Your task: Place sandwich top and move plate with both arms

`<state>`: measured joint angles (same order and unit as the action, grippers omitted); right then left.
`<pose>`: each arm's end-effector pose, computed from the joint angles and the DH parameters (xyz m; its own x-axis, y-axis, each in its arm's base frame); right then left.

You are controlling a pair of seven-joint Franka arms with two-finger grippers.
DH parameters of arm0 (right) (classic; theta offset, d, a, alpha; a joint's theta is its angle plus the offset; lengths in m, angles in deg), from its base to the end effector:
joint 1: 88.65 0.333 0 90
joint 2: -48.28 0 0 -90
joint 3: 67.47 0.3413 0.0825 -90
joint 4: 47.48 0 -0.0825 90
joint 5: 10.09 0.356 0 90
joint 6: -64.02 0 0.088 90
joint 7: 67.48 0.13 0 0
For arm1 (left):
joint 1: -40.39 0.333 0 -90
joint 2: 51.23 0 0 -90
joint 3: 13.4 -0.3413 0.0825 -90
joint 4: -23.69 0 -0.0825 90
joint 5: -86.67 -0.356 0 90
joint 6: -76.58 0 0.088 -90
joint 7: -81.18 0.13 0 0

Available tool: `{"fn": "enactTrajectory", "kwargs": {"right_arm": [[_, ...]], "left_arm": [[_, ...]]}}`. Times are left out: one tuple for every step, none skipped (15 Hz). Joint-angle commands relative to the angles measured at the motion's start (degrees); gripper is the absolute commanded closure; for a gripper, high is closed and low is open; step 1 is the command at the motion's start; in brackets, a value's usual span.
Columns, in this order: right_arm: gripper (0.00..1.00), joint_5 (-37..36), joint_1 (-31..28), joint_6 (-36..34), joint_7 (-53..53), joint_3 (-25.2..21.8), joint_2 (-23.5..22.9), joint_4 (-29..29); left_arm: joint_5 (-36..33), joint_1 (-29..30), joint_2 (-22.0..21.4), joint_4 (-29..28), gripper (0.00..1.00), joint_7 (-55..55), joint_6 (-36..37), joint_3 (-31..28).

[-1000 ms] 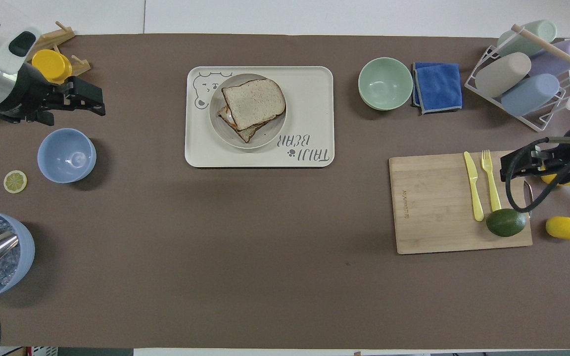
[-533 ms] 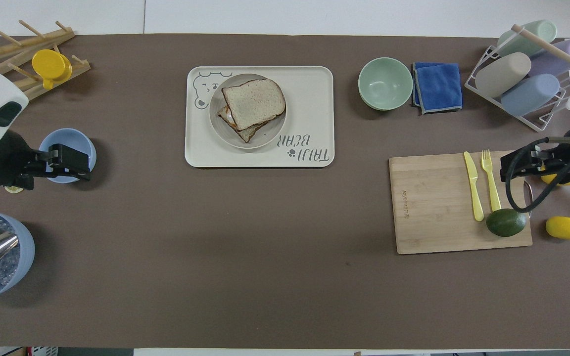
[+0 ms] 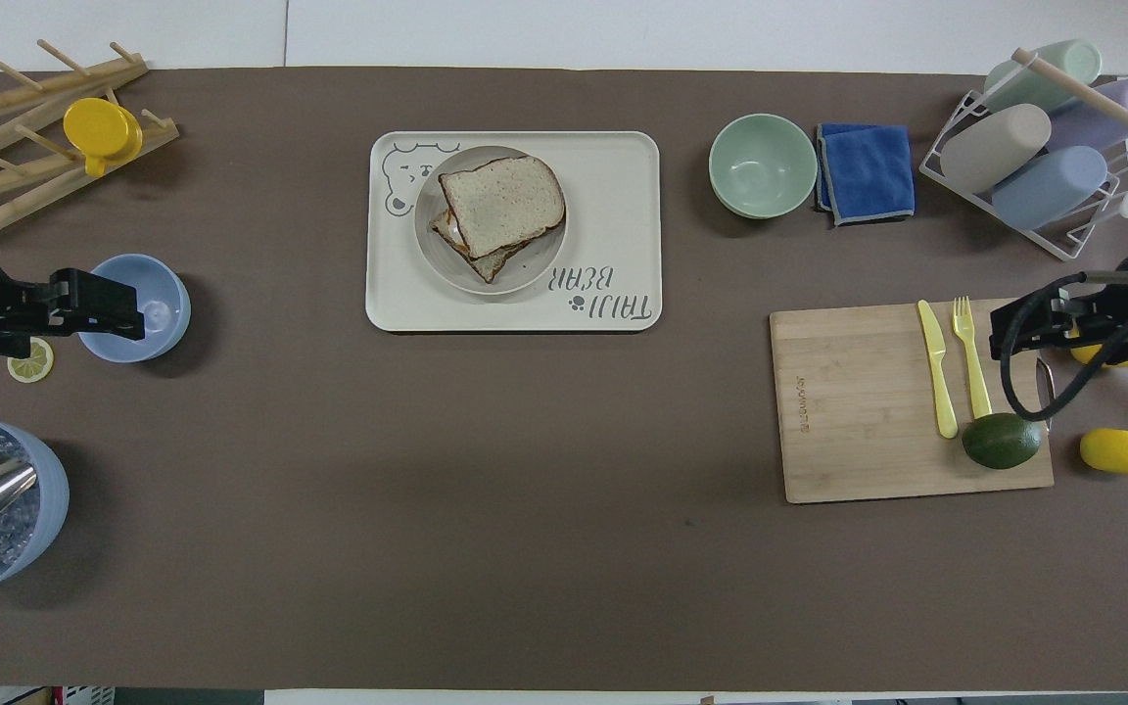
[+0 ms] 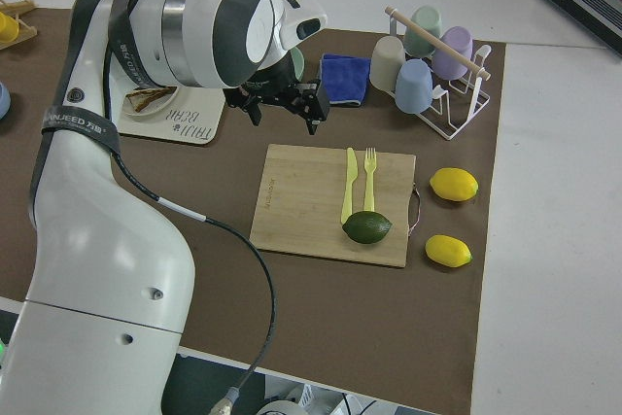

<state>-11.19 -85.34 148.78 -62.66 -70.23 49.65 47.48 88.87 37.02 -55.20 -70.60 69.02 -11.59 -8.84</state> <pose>0.5018 0.0019 0.5943 0.9855 -0.0761 -0.1515 -0.0723 -0.9969 0.0308 0.4926 -0.0753 0.6264 0.9964 0.0730 -0.0438 0.0741 -0.9970 0.0242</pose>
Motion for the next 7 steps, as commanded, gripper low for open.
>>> {"fn": "enactTrajectory", "kwargs": {"right_arm": [[0.0, 0.57, -0.94, -0.39, -1.57, 0.56, 0.83, 0.85], [0.0, 0.57, -0.94, -0.39, -1.57, 0.56, 0.83, 0.85], [0.0, 0.57, -0.94, -0.39, -1.57, 0.56, 0.83, 0.85], [0.0, 0.57, -0.94, -0.48, -1.57, 0.56, 0.83, 0.85], [0.0, 0.57, -0.94, -0.39, -1.57, 0.56, 0.83, 0.85], [0.0, 0.57, -0.94, -0.48, -1.57, 0.56, 0.83, 0.85], [0.0, 0.57, -0.94, -0.48, -1.57, 0.56, 0.83, 0.85]], "left_arm": [[-0.62, 1.27, 0.72, 0.6, 0.0, 1.0, 0.54, 1.06], [-0.53, 1.1, 0.72, 0.6, 0.0, 1.0, 0.46, 0.97], [-0.53, 1.01, 0.72, 0.6, 0.0, 1.0, 0.54, 0.97], [-0.53, 1.01, 0.72, 0.6, 0.0, 1.0, 0.54, 0.97], [-0.53, 1.01, 0.72, 0.6, 0.0, 1.09, 0.63, 0.97], [-0.53, 1.01, 0.72, 0.6, 0.0, 1.09, 0.63, 0.97], [-0.53, 1.01, 0.72, 0.6, 0.0, 1.09, 0.72, 0.97]]}}
